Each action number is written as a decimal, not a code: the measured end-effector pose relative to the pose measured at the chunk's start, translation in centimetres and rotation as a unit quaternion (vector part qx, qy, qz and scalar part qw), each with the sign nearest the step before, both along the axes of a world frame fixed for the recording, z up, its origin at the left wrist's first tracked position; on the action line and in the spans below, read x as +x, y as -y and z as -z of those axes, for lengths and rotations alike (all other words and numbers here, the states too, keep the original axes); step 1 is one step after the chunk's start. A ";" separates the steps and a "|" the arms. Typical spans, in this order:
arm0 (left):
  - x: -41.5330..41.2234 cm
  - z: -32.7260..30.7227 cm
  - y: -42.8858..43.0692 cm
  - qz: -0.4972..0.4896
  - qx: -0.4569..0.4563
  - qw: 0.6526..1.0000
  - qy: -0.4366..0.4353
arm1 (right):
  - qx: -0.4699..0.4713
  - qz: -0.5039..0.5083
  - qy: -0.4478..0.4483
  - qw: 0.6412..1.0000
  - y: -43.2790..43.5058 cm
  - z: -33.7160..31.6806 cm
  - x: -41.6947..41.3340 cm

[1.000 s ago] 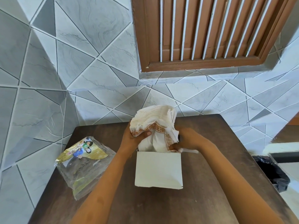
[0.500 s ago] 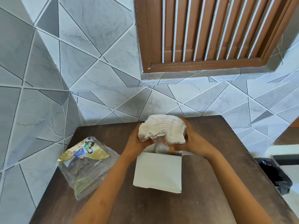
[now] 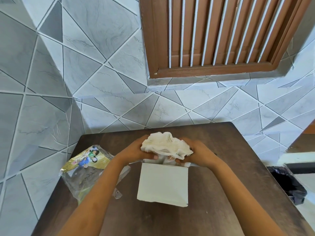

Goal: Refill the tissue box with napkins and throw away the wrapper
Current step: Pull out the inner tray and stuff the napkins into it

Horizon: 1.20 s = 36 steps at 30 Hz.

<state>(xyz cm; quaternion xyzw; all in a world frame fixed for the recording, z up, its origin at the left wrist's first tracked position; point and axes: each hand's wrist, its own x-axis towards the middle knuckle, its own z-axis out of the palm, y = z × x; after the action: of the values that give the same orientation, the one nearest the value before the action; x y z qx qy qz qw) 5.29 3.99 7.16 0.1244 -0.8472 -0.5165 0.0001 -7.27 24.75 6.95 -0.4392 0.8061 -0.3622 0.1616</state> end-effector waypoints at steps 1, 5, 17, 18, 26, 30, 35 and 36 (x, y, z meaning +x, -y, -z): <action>0.1 -0.3 0.1 0.010 -0.040 0.999 0.015 | 0.023 -0.003 -0.016 1.000 0.0 0.0 0.1; -0.3 -1.4 -0.5 0.058 -0.308 0.944 0.101 | 0.094 -0.019 -0.094 0.991 0.7 -0.2 0.8; -1.2 -1.9 -2.1 0.115 -0.449 0.876 0.132 | 0.250 -0.031 -0.191 0.949 2.2 -0.6 1.6; -1.0 -2.1 -1.8 0.096 -0.400 0.905 0.107 | 0.240 -0.028 -0.172 0.955 2.0 -0.7 1.4; -2.1 -1.0 -3.0 0.100 -0.512 0.846 0.108 | 0.271 -0.025 -0.306 0.912 2.9 -0.1 2.6; -2.4 -0.2 -3.3 0.087 -0.543 0.829 0.102 | 0.274 -0.024 -0.310 0.910 3.2 0.2 2.1; -1.5 -0.9 -1.7 0.069 -0.406 0.909 0.065 | 0.208 -0.008 -0.212 0.955 2.0 0.2 2.0; -1.2 -1.2 -1.0 0.027 -0.365 0.930 0.033 | 0.169 0.025 -0.191 0.967 1.5 0.0 2.0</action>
<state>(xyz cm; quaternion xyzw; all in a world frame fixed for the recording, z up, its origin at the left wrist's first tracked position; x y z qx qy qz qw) 4.10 5.03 8.38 0.1102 -0.9798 -0.1667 0.0033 -5.27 23.28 6.92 -0.4466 0.8820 -0.1339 0.0676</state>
